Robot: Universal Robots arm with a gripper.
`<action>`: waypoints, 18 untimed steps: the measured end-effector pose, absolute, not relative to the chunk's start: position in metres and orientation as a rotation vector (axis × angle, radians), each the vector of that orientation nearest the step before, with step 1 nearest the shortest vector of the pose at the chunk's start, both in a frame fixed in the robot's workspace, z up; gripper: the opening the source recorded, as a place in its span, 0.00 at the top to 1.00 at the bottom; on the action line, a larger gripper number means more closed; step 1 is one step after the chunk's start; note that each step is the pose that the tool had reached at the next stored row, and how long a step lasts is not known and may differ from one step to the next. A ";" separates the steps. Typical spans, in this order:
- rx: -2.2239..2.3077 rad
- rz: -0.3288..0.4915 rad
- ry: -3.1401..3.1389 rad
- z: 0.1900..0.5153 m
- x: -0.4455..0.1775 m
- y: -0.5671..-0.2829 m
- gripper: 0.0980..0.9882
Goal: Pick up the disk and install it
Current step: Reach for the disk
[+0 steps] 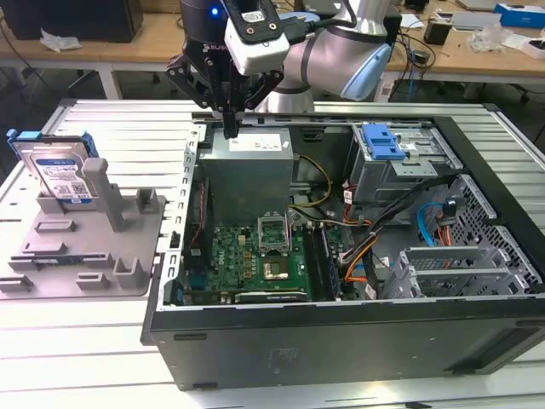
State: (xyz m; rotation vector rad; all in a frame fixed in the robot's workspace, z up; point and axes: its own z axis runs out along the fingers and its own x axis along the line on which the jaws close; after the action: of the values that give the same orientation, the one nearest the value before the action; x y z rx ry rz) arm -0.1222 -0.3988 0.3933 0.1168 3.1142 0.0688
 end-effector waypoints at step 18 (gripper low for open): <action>0.117 0.069 3.120 0.391 -0.244 -0.364 0.99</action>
State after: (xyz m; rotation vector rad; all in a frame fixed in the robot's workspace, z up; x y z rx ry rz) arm -0.2436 -0.3644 0.3908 0.1172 3.1203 0.0686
